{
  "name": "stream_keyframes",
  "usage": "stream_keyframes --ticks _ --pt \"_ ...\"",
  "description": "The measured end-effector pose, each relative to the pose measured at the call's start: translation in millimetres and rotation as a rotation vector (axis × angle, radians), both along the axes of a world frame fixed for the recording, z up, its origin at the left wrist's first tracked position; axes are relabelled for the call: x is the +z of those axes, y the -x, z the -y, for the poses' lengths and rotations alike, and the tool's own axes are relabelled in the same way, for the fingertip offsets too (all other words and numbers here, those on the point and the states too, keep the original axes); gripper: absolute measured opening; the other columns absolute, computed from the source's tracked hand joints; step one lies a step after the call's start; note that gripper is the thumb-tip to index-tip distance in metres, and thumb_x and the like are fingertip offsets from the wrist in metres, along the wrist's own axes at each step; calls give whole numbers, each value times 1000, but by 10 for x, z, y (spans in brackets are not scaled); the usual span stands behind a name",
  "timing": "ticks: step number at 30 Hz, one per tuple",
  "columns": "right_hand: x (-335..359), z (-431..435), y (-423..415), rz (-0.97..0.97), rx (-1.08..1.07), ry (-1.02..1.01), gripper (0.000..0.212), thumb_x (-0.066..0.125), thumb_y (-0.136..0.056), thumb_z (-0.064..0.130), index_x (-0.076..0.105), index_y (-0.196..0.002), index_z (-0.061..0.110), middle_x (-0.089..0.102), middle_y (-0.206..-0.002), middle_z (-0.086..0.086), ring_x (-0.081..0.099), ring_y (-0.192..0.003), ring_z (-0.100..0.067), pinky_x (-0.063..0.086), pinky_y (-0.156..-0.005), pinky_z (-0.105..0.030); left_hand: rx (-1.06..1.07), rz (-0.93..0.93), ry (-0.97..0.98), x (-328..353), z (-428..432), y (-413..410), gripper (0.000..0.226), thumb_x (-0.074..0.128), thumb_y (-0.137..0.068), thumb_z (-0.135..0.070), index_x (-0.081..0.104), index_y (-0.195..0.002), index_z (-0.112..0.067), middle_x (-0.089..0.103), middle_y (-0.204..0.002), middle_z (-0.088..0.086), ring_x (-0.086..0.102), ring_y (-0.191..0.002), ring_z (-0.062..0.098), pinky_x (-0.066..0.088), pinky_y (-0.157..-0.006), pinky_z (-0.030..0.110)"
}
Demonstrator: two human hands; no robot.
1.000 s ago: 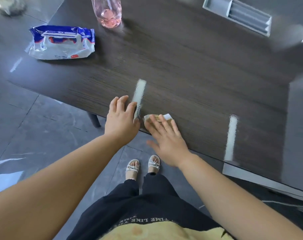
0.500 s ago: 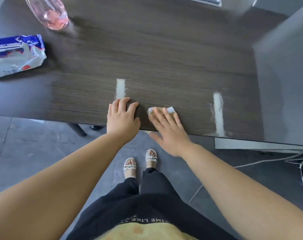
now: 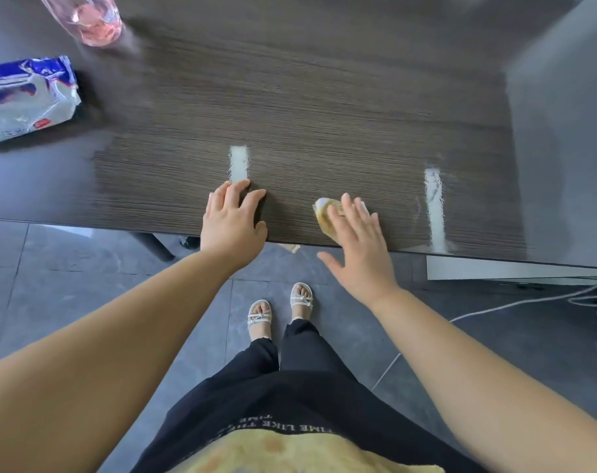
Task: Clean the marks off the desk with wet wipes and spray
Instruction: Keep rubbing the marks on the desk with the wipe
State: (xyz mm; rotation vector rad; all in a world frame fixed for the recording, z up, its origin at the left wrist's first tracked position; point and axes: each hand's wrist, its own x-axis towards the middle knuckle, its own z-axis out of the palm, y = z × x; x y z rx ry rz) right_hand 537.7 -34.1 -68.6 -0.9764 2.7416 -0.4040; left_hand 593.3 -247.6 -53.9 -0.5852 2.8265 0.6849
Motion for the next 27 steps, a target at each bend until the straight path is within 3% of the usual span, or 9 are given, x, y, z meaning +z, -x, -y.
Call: stream_keyframes --ticks 2,5,9,12,14,18,21,24,27 --pt "-10 -93 18 -132 -72 53 66 73 -73 39 52 -129 9 47 -139 -15 36 -131 -30 31 -108 -41 1 -4 7 7 -11 -7 52 50 -89 -24 37 -139 -22 23 -151 4 11 -140 27 15 -114 43" --pt "-46 -124 19 -194 -47 5 58 87 -57 31 65 -107 13 61 -111 -7 48 -102 -25 48 -83 -38 11 -15 10 16 -43 -4 51 50 -88 -24 37 -138 -21 23 -151 5 10 -141 27 13 -114 42" --pt "-42 -70 54 -279 -82 88 37 87 -54 17 70 -87 17 65 -91 0 60 -81 -26 45 -71 -34 11 -18 16 14 -46 -5 51 50 -88 -24 38 -138 -21 23 -151 5 10 -141 28 12 -114 42" --pt "-47 -69 3 -300 -46 173 14 78 -65 12 70 -74 18 65 -79 4 59 -71 -23 36 -71 -29 3 -30 22 6 -40 -13 51 50 -88 -24 38 -138 -21 25 -150 6 11 -140 29 11 -115 43" --pt "43 -34 -50 -212 -37 215 2 69 -73 16 69 -72 17 65 -75 5 58 -66 -22 37 -68 -29 4 -35 22 8 -43 -20 51 50 -88 -24 38 -138 -21 25 -150 6 11 -140 29 11 -115 43" --pt "476 225 5 467 -280 397 1 64 -87 16 65 -87 16 63 -80 7 55 -70 -8 43 -68 -21 -7 -33 20 16 -41 -25 51 50 -88 -25 38 -138 -21 24 -151 6 11 -140 29 11 -114 42" --pt "592 349 257 747 -434 548 13 59 -90 11 59 -85 24 65 -81 6 57 -69 0 45 -69 -19 -18 -20 16 23 -17 -29 53 49 -89 -26 36 -140 -21 23 -152 6 10 -141 28 11 -115 43" --pt "520 369 573 707 -567 467 12 58 -88 10 60 -90 22 66 -91 3 62 -85 -10 52 -84 -35 -32 2 14 31 2 -28 53 48 -90 -27 33 -141 -22 20 -153 5 8 -141 28 10 -115 43" --pt "468 334 784 523 -620 262 19 56 -86 14 63 -100 24 63 -104 3 58 -99 -17 48 -83 -30 -43 18 15 38 11 -27 54 47 -91 -28 31 -142 -23 19 -153 5 6 -142 28 10 -115 43"
